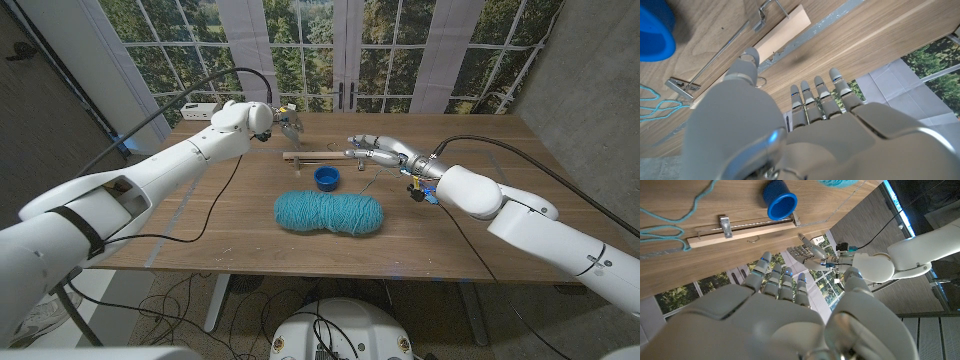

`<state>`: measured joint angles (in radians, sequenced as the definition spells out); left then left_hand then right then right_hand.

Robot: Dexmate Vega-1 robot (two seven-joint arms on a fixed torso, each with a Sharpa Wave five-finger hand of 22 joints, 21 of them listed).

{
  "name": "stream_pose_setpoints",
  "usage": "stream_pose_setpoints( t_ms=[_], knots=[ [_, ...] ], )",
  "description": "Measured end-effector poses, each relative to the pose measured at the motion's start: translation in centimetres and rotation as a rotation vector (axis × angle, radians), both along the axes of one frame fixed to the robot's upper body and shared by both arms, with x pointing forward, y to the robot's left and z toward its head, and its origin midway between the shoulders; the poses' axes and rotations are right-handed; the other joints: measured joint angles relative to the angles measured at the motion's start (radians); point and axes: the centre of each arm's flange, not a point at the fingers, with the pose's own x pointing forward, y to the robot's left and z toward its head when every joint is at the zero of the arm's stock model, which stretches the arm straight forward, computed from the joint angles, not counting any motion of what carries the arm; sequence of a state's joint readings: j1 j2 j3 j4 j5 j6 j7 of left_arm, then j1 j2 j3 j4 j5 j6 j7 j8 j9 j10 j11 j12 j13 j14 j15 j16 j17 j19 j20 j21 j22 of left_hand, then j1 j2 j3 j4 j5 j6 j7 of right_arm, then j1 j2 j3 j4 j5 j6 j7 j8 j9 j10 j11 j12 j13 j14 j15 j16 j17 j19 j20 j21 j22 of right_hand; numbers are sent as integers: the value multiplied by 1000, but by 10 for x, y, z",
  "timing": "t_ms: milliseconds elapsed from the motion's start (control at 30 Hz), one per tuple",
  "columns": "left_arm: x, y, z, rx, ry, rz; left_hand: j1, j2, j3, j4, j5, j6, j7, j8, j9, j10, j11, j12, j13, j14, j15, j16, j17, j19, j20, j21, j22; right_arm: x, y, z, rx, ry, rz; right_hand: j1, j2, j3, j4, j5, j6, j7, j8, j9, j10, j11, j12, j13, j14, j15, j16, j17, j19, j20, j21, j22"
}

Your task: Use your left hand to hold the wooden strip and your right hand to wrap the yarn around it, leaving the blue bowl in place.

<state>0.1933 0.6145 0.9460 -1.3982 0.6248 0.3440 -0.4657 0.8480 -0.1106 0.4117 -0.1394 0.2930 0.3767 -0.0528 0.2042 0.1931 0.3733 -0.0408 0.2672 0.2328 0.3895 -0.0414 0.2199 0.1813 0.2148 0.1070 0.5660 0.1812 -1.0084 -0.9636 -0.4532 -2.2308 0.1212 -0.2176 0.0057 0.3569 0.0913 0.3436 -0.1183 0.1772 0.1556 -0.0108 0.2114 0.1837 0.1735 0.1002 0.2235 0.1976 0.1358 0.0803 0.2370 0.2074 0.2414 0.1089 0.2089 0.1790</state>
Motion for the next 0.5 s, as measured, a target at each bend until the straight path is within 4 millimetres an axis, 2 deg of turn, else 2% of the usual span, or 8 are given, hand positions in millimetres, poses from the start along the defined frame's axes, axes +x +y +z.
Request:
stream_pose_setpoints(
  t_ms=[67,167,267,433,500],
  knots=[
    [1,-2,-2,-2,1,0,4,4,-9,5,7,1,8,0,0,0,0,0,2,10,-3,4,0,32,24,8,0,0,-1,-1,2,2,-1,0,0,0,0,0,0,0,0,0,0,0,0,0,0,0,0,0,0,0,0,0],
    [3,-5,-5,-2,-3,0,9,9,-16,5,8,1,12,0,0,6,5,0,7,20,-2,6,1,64,40,11,-3,-1,-1,-3,5,5,-2,-5,5,-4,4,0,0,0,0,0,0,0,0,0,0,0,0,0,4,4,0,0],
    [4,-8,-8,4,-10,2,17,6,-16,5,8,6,18,0,0,12,-1,0,7,21,-3,6,3,72,39,11,-5,-2,-2,-5,7,11,-2,-5,5,-4,4,0,0,0,0,0,0,0,0,0,0,0,0,0,4,4,0,0],
    [7,-10,-12,0,-25,-1,35,24,-24,5,8,25,31,0,0,34,-2,8,12,37,-5,13,3,94,12,11,-8,-3,-3,-8,13,13,1,-5,5,-4,4,0,0,0,0,0,0,0,0,0,0,0,0,0,4,4,0,0],
    [8,-10,-14,-1,-28,-3,42,30,-33,5,8,32,24,8,0,44,-4,14,13,47,-4,14,3,89,-4,9,-9,-4,-3,-9,14,14,3,-5,5,-4,4,0,0,0,0,0,0,0,0,5,0,0,0,0,4,4,0,0]
  ],
)
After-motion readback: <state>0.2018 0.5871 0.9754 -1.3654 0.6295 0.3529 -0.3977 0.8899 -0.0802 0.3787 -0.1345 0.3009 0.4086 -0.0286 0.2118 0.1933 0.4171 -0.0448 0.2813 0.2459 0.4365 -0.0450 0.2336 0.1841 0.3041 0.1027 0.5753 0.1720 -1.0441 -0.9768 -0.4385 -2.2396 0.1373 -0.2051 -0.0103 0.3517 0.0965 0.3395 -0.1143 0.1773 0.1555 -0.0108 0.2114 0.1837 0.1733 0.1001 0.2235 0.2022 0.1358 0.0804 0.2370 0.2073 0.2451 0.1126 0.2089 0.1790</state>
